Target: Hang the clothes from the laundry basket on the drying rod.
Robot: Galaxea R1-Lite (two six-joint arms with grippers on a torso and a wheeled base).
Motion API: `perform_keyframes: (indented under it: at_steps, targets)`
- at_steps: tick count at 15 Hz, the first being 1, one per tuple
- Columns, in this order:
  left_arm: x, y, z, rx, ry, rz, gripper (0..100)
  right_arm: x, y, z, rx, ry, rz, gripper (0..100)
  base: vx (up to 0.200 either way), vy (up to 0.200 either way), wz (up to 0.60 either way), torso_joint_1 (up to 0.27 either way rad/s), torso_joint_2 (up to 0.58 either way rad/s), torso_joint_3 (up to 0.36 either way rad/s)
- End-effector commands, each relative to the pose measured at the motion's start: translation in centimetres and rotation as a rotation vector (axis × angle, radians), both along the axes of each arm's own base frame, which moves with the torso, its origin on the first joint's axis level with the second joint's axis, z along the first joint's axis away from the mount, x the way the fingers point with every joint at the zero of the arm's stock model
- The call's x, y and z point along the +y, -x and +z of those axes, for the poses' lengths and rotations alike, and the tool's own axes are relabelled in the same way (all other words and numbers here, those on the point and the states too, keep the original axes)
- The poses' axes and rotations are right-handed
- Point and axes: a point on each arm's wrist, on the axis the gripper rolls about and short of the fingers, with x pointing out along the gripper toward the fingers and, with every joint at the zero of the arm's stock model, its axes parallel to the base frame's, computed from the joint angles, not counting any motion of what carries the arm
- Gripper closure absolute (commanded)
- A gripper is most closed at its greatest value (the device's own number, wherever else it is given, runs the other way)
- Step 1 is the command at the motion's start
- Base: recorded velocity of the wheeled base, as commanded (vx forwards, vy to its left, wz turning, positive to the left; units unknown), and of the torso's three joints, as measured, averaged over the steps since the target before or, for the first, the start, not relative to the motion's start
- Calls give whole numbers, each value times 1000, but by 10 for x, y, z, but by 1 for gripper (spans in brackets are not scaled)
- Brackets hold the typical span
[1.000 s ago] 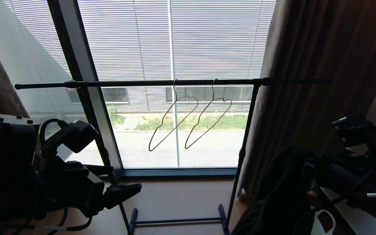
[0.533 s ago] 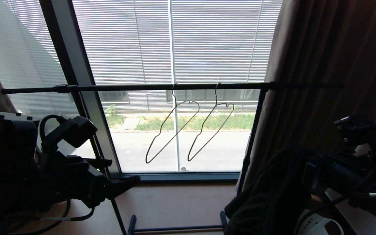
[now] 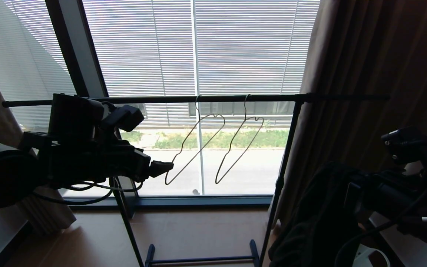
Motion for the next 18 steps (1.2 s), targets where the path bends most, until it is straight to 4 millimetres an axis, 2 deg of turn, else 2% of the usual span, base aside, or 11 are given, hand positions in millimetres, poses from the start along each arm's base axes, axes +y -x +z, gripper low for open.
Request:
perform_keyframes:
  at_steps: [1,6,9,13,18]
  targets:
    - [-24,-49,-29,44,-56,34,0,0,0,1,-3,-1,0,100,0,0,0,0,0,0]
    - [-49,-98,-51,38,-65,116,0,0,1,-1,1,1,1,100,0,0,0,0,0,0]
    - [-57,-118,-51,4,-44,137,0,0,1,-1,1,1,1,100,0,0,0,0,0,0]
    - [-64,-133,-57,-12,-46,151,0,0,0,-1,3,2,1,100,0,0,0,0,0,0]
    - [-66,-137,-66,0,-52,149,0,0,0,-2,7,4,1,100,0,0,0,0,0,0]
